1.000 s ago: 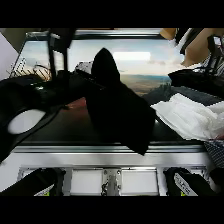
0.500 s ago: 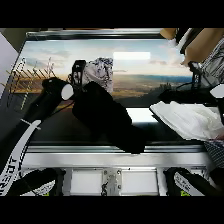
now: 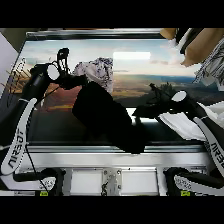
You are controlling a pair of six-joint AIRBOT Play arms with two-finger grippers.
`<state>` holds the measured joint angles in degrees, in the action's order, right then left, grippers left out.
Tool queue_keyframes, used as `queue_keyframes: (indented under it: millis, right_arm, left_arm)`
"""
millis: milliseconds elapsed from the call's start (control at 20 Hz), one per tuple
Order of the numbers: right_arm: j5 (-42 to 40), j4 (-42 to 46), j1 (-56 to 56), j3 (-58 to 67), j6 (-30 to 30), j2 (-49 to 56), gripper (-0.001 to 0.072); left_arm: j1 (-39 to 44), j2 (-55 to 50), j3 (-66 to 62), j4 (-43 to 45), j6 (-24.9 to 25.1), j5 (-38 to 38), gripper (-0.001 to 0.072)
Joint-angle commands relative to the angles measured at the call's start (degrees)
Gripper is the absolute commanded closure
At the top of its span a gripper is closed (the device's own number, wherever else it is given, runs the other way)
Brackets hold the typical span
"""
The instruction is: Fold the clothes and pants, and hang the long-sleeved shirts on hangers.
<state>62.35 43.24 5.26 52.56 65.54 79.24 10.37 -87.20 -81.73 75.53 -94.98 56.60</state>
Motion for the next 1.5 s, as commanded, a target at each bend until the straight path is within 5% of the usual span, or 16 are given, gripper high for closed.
queue_keyframes:
  millis: [0, 350, 400, 450, 500, 550, 600, 650, 800, 1050, 1450]
  right_arm:
    - [-2.3, -3.0, 5.5, -0.2, -1.3, 2.3, 0.0042]
    - [-5.1, -3.0, 8.1, -0.2, -1.2, 2.5, 0.0046]
    - [-6.1, -3.0, 8.2, -0.2, -1.2, 2.6, 0.0141]
    - [-7.1, -3.0, 8.3, -0.2, -1.2, 2.7, 0.0285]
    - [-7.6, -3.0, 8.3, -0.2, -1.2, 3.0, 0.0350]
    - [-8.4, -3.0, 8.4, -0.2, -1.3, 3.2, 0.0436]
    - [-9.0, -2.9, 8.4, -0.2, -1.3, 3.2, 0.0625]
    - [-10.1, -2.9, 8.2, 0.0, -1.3, 3.0, 0.0685]
    - [-8.8, 1.5, 5.4, 5.2, -1.2, -0.9, 0.0687]
    - [0.1, 13.6, -0.5, 31.4, -0.8, -14.4, 0.0687]
    - [-4.1, 13.6, -0.9, 48.0, -0.1, -31.9, 0.0688]
  left_arm:
    - [-4.8, -8.5, -3.0, -16.0, 13.9, 0.4, 0.0020]
    - [-5.6, -22.3, -14.7, -23.1, 17.3, 9.0, 0.0023]
    - [-5.3, -23.4, -16.0, -23.1, 17.2, 10.8, 0.0133]
    - [-5.3, -24.1, -17.1, -23.1, 17.2, 12.0, 0.0409]
    - [-5.3, -24.2, -17.6, -23.1, 17.2, 12.5, 0.0607]
    - [-5.3, -24.2, -18.2, -23.1, 17.2, 13.1, 0.0658]
    - [-5.3, -24.2, -19.1, -23.1, 17.1, 14.1, 0.0683]
    - [-5.3, -23.8, -20.2, -23.1, 16.9, 15.5, 0.0684]
    - [-6.1, -18.1, -24.5, -22.4, 14.3, 15.6, 0.0685]
    - [-7.5, 0.2, -39.6, -22.9, 12.9, 14.7, 0.0685]
    - [-2.1, 38.7, -19.8, -22.5, 15.1, -7.4, 0.0684]
